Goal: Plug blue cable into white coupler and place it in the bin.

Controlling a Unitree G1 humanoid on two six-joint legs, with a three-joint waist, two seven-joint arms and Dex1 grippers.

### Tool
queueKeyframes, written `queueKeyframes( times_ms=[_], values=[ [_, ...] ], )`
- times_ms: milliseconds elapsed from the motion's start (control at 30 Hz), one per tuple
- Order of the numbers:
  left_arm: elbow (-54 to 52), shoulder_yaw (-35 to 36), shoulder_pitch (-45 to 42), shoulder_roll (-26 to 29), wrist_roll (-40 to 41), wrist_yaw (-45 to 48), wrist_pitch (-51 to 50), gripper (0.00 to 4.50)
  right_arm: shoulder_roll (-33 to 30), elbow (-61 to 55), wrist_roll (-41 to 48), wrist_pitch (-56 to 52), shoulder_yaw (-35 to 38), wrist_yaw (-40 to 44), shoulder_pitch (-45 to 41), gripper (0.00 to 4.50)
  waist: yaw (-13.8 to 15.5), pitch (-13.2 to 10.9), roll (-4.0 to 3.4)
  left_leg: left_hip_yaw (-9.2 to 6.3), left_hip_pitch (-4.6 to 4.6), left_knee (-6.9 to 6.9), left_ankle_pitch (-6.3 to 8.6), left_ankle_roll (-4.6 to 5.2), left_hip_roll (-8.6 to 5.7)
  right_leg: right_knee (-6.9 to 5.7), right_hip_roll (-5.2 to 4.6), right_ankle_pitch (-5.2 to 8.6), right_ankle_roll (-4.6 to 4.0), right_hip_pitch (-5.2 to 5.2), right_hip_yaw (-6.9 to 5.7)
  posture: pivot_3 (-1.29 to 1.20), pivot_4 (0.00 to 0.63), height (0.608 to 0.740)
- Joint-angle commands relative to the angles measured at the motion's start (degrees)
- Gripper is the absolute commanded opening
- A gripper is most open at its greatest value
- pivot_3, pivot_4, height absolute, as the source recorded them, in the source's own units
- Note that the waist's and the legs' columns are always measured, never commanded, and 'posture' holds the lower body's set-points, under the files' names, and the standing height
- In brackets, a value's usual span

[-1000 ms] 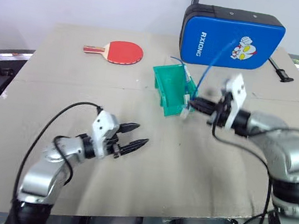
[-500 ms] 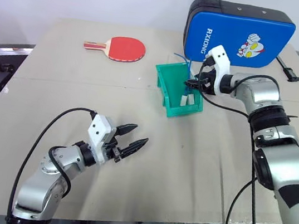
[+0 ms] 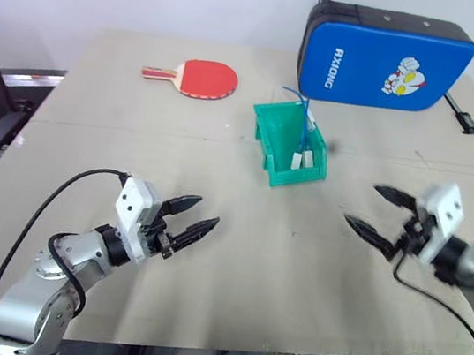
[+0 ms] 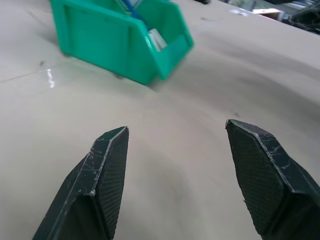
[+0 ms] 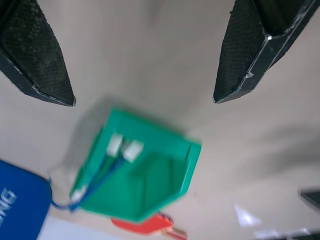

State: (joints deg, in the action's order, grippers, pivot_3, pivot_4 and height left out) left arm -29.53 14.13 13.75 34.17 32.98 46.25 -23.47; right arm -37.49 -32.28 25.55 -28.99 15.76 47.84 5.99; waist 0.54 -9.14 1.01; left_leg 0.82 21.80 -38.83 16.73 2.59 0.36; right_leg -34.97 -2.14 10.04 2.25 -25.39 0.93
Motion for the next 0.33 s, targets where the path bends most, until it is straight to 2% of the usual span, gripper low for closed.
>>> queueKeyframes(
  times_ms=[33, 167, 333],
  values=[
    [-2.0, 3.7, 2.1, 1.6, 2.5, 2.1, 0.6, 3.17, -1.1, -2.9, -1.6, 5.0, 5.1, 1.1, 6.9, 4.46, -0.1, 0.0, 0.01, 0.06, -0.05, -0.02, 0.0, 0.0, 0.03, 0.0, 0.04, 0.01, 0.02, 0.03, 0.05, 0.0, 0.15, 0.74],
    [-1.7, 4.5, 5.3, 2.8, 1.9, 4.1, 1.7, 3.17, -1.4, -0.9, -2.9, 9.5, 8.5, 2.3, 14.4, 4.46, -0.5, 0.0, 0.01, 0.25, -0.1, -0.32, 0.0, 0.0, 0.15, -0.09, 0.12, 0.0, 0.02, 0.05, 0.16, 0.0, 0.15, 0.74],
    [-0.7, 4.7, 7.5, 3.4, 1.5, 5.9, 2.4, 3.17, -1.2, 0.8, -3.5, 12.6, 9.8, 3.0, 18.6, 4.46, -0.7, 0.0, 0.05, 0.3, -0.12, -0.39, 0.0, 0.0, 0.19, -0.09, 0.13, 0.0, 0.02, 0.06, 0.17, 0.0, 0.15, 0.74]
  ],
)
